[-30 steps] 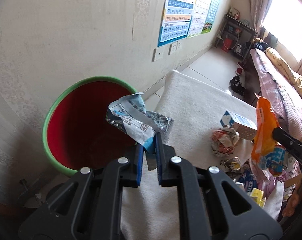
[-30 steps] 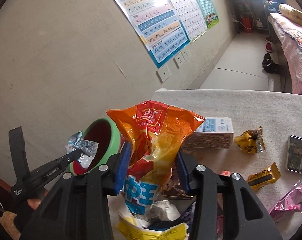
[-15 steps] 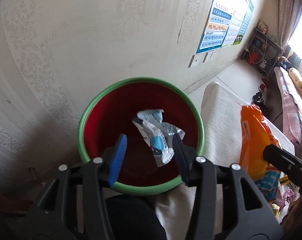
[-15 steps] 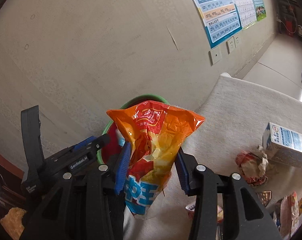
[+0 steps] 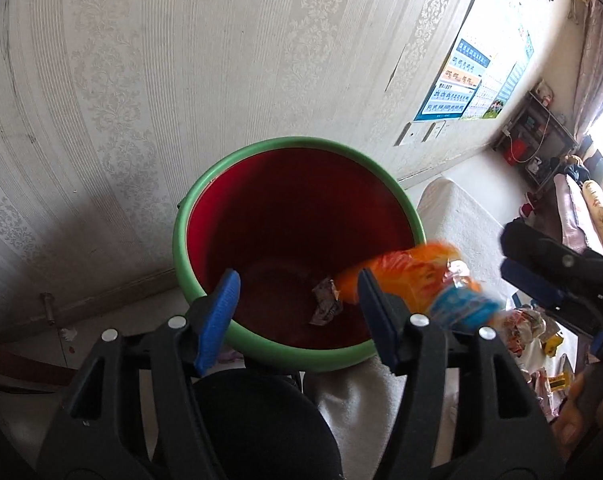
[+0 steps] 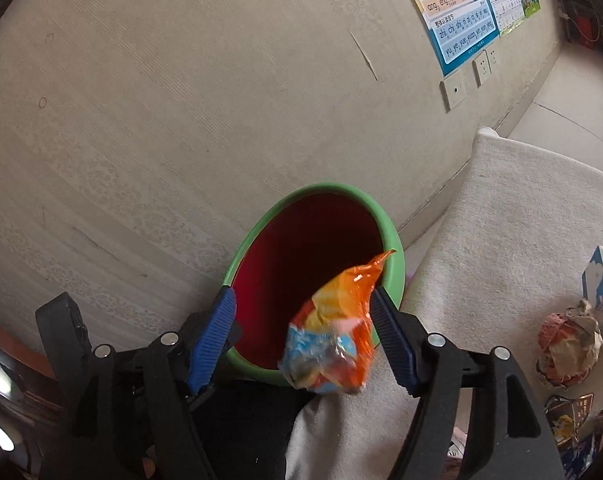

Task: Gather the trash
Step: 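Drop the silver-blue wrapper into the red bin with the left gripper while the right drops the orange bag, then grasp the white popsicle wrapper with the right gripper while the left grasps crumpled paper, then lift the crumpled paper with the left gripper and carry it toward the bin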

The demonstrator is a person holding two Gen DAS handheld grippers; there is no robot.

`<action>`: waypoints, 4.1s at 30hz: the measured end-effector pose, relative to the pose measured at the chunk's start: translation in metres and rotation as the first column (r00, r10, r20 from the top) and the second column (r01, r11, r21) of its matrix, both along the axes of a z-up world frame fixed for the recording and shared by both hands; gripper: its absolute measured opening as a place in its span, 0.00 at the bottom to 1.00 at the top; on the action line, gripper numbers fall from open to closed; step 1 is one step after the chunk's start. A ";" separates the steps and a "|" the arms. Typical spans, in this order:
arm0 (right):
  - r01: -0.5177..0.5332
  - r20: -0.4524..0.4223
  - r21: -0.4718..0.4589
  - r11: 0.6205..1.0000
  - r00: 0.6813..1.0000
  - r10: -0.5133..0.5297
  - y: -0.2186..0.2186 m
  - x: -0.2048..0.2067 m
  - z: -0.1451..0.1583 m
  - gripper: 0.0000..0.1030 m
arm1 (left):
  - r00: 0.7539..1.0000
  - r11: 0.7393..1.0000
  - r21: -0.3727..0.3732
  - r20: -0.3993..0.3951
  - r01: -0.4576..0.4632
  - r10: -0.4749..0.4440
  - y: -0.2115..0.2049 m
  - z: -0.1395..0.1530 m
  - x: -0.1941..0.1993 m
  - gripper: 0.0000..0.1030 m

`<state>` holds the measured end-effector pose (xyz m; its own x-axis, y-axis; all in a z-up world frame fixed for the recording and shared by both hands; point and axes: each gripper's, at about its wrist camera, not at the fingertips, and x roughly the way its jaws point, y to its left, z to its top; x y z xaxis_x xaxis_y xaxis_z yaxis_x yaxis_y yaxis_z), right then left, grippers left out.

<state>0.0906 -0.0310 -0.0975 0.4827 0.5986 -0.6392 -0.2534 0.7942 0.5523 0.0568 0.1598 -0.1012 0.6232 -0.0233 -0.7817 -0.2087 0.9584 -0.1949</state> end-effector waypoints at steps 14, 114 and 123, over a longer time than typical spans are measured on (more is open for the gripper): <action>0.182 0.101 -0.243 0.953 0.982 -0.162 -0.131 -0.095 0.026 0.79 | 0.999 0.993 0.110 0.014 0.032 -0.034 -0.023 0.003 -0.001 0.57; 0.322 -0.019 -0.247 0.914 0.941 -0.337 -0.219 -0.091 -0.030 0.29 | 0.877 0.900 -0.057 -0.207 0.432 -0.434 -0.190 -0.044 0.020 0.27; 0.317 -0.027 -0.247 0.916 0.943 -0.333 -0.217 -0.090 -0.032 0.29 | 0.882 0.909 -0.061 -0.223 0.413 -0.416 -0.187 -0.050 0.024 0.31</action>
